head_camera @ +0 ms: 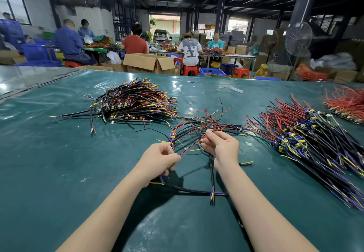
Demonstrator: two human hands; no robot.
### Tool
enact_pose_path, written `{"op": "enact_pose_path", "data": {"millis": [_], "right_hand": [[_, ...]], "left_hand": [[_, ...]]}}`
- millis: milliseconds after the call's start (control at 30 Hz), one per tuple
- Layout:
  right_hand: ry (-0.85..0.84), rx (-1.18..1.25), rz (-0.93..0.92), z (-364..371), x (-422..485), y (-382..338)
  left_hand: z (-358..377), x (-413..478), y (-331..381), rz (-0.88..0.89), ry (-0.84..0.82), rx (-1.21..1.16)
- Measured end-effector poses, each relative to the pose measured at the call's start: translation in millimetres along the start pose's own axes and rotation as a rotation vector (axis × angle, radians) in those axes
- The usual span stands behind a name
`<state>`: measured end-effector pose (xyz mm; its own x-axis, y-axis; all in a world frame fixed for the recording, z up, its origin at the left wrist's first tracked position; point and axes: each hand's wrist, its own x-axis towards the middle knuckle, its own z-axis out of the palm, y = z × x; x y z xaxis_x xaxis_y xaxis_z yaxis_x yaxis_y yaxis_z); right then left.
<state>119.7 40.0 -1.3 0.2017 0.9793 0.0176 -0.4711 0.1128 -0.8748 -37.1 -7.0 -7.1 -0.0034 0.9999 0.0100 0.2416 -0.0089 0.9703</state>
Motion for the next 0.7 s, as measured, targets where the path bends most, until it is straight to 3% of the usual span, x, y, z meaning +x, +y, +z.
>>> {"op": "enact_pose_path", "data": {"millis": [100, 233, 400, 600, 700], "right_hand": [[0.009, -0.003, 0.063, -1.7, 2.3, -6.3], [0.02, -0.001, 0.149, -2.5, 2.8, -11.7], [0.026, 0.078, 0.295, -4.0, 1.3, -15.7], [0.024, -0.06, 0.059, -7.1, 3.0, -12.8], [0.045, -0.002, 0.078, -6.5, 2.6, -15.4]], "left_hand": [[-2.6, 0.1, 0.2, 0.0, 0.0, -0.047], [-4.4, -2.1, 3.7, -0.098, -0.178, -0.167], [-8.6, -4.7, 5.9, -0.114, -0.277, -0.18], [-8.8, -4.8, 3.1, -0.148, -0.239, -0.194], [-8.5, -1.7, 2.2, -0.148, -0.202, -0.198]]}}
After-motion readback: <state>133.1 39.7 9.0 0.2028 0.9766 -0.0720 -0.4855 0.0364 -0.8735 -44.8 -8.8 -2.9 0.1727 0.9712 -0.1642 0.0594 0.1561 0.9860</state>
